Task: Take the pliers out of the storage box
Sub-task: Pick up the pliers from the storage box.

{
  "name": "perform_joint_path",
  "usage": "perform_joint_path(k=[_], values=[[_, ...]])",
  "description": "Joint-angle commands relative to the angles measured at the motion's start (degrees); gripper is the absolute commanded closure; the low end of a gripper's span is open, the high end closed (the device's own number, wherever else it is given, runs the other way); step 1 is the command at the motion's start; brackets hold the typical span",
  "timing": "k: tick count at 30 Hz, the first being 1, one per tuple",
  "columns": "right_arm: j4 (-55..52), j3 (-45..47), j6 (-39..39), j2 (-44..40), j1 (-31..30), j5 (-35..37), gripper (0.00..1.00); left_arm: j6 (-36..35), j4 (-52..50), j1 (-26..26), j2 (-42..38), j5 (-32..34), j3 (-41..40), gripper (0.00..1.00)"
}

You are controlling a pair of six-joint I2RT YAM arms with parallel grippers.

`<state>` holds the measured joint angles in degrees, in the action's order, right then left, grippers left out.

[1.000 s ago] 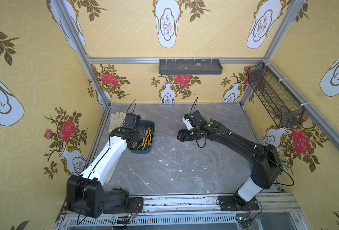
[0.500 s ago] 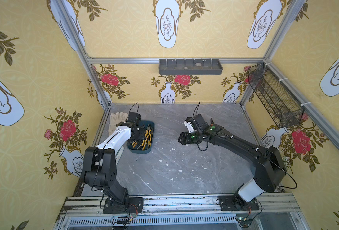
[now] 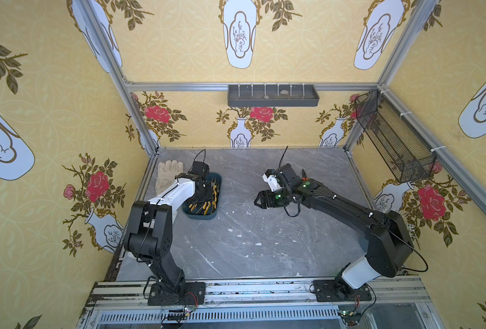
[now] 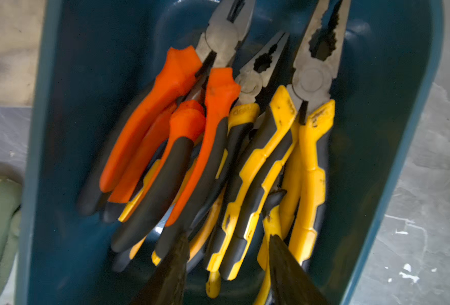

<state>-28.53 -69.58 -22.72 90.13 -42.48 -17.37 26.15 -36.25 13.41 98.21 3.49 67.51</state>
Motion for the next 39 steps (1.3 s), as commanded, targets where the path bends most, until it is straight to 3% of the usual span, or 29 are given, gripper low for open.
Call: perform_joint_path(k=[1,6,12,17,26,33,39], values=[[-0.9,-0.2,1.2,-2.1,1.1,0.8,0.23,0.4,-3.0,0.0,-1.6,1.7,0.2,0.45],[-0.2,2.1,1.3,-5.7,3.2,0.5,0.21,0.3,-7.3,0.0,-5.7,1.3,1.7,0.38],[0.5,3.3,-1.7,-5.8,2.0,-1.8,0.21,-0.5,-13.0,-0.1,-4.9,-2.2,5.1,0.36],[0.0,1.4,-1.7,-3.7,1.5,-1.4,0.22,-2.1,-14.8,-0.3,-3.4,-0.6,5.8,0.35],[-1.4,-2.0,-2.7,0.0,1.4,-0.1,0.23,-3.3,-10.2,-0.5,2.0,0.9,4.0,0.51],[-3.5,-6.4,-2.7,4.4,0.7,1.3,0.23,-4.8,-5.3,-0.6,5.0,-2.1,1.0,0.54],[-2.4,-7.5,-4.9,5.8,-0.6,2.4,0.23,-5.3,-1.3,-0.9,5.9,-0.6,-0.9,0.57]])
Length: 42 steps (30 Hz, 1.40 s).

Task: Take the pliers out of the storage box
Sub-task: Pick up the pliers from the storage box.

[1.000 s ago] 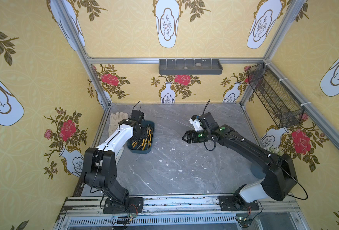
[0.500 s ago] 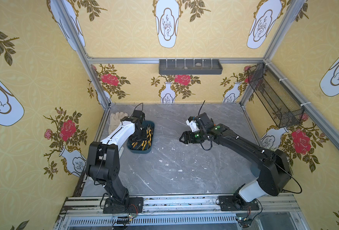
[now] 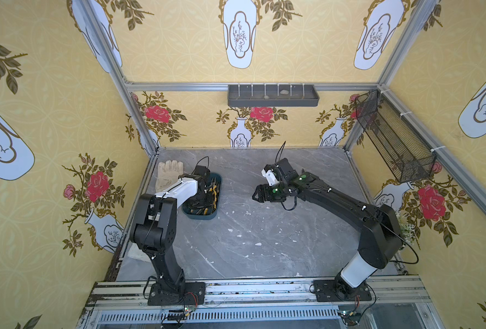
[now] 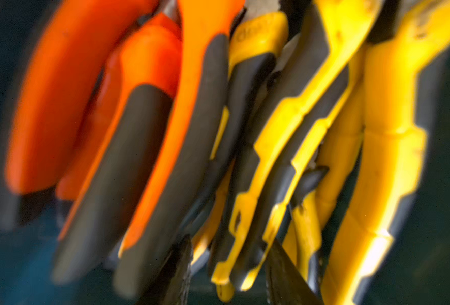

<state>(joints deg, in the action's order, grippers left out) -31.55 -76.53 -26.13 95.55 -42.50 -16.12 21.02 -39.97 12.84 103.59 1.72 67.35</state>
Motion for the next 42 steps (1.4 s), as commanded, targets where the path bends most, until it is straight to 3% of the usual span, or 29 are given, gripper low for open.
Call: perform_joint_path(k=[1,6,17,24,31,42], values=[[0.6,-0.8,-1.7,0.8,-1.1,1.5,0.24,-0.1,2.7,-0.7,0.4,1.0,-0.9,0.58],[-0.3,-2.5,-2.0,2.2,-3.3,3.6,0.24,0.4,2.2,-1.7,0.3,0.4,-0.1,0.74],[-1.1,-6.9,-1.9,5.4,-6.3,5.9,0.24,-0.4,1.8,-1.7,-4.3,0.8,0.3,0.82],[-0.4,-6.2,-2.5,5.9,-7.5,5.9,0.24,-0.6,1.4,-1.6,-5.0,1.0,0.1,0.82],[-0.3,-6.3,-3.2,5.3,-9.5,7.4,0.24,-0.4,1.3,-1.5,-4.5,1.1,0.3,0.71],[-1.2,-4.4,-2.3,3.0,-10.0,9.0,0.24,-0.3,1.1,-1.5,-3.5,1.3,-0.1,0.68]])
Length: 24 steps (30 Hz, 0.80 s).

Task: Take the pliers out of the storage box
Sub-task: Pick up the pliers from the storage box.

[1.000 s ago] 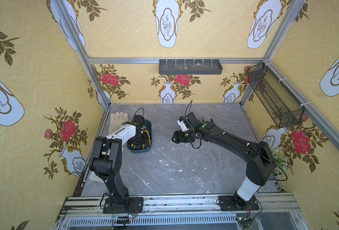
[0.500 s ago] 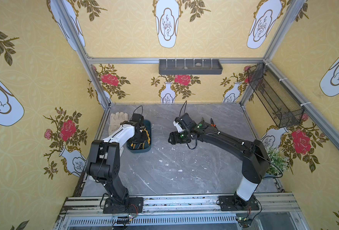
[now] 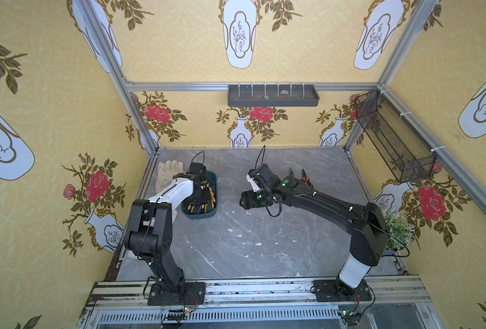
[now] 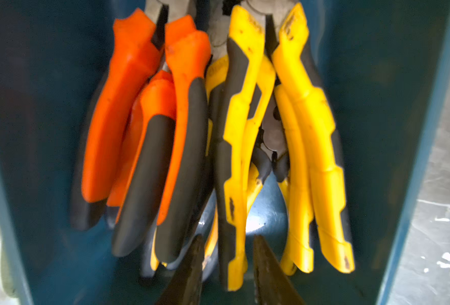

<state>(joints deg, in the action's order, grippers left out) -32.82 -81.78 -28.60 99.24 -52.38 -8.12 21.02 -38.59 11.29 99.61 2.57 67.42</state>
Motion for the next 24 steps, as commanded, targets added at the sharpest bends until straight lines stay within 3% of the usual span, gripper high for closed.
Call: perform_joint_path(k=[1,4,9,15,24], values=[[0.2,1.2,0.2,-0.9,-0.1,0.9,0.24,-0.2,-0.2,0.0,0.4,0.7,-0.3,0.69],[-0.3,1.6,1.1,-1.2,-0.1,1.0,0.24,-0.1,0.1,0.0,-0.4,1.3,-1.0,0.72],[0.2,3.3,0.2,-2.9,-0.1,1.7,0.24,-0.1,0.4,0.0,0.3,2.3,0.0,0.67],[0.6,4.9,0.4,-2.5,-0.1,1.1,0.24,-0.3,0.2,-0.2,2.2,1.8,1.3,0.68],[1.5,3.2,-0.2,-1.1,-0.1,0.3,0.24,-0.4,0.3,-0.2,2.6,1.0,1.7,0.79]])
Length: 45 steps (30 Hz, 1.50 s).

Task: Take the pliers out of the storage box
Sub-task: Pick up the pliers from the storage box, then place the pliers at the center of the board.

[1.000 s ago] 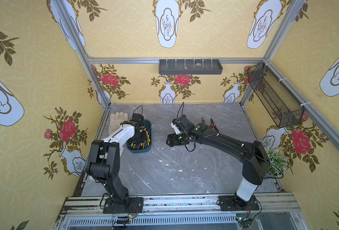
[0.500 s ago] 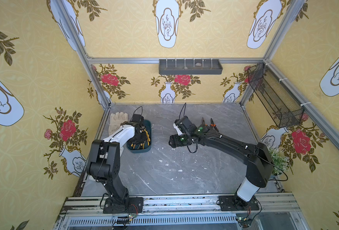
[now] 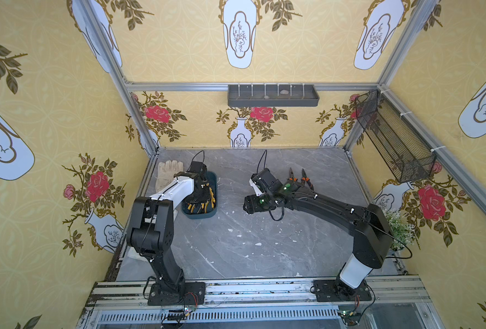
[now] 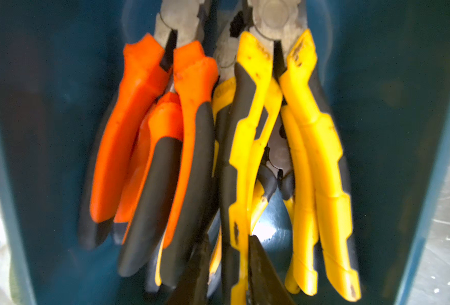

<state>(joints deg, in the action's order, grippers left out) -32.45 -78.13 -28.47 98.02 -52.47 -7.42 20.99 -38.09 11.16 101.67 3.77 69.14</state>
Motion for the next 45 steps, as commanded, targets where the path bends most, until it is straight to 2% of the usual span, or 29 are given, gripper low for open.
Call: perform_joint_path(k=[1,10,18,23,28,32,36,40,45], values=[[1.1,-0.5,-0.3,0.1,0.0,-0.3,0.24,-0.3,-0.1,-0.1,0.4,-0.2,-0.1,0.81],[0.8,-0.5,0.0,0.0,-0.1,-0.1,0.24,-0.4,-0.5,-0.1,-1.1,-0.4,-0.7,1.0],[1.6,-1.3,0.9,0.7,0.4,-1.0,0.22,-0.8,-1.9,1.7,-8.8,2.9,-2.8,1.0],[0.5,-6.6,1.7,3.1,5.2,-8.5,0.22,-1.4,-1.6,9.7,-18.4,11.4,-5.7,1.0],[-5.4,-17.0,3.2,6.2,9.4,-8.5,0.22,-0.9,1.1,20.8,-26.7,23.7,-10.5,1.0],[-10.9,-27.6,1.3,9.9,11.7,-8.7,0.17,-2.4,9.3,29.8,-33.2,34.1,-18.1,1.0],[-16.8,-39.4,-2.8,14.9,10.9,-8.9,0.16,-4.7,19.6,38.1,-38.4,43.9,-25.7,1.0],[-24.6,-51.8,-8.0,20.3,7.4,-4.2,0.16,-6.8,26.3,44.1,-40.5,52.3,-30.2,1.0],[-26.5,-56.0,-13.7,22.8,4.5,-4.6,0.17,-11.5,35.3,49.2,-40.1,59.4,-33.6,1.0]])
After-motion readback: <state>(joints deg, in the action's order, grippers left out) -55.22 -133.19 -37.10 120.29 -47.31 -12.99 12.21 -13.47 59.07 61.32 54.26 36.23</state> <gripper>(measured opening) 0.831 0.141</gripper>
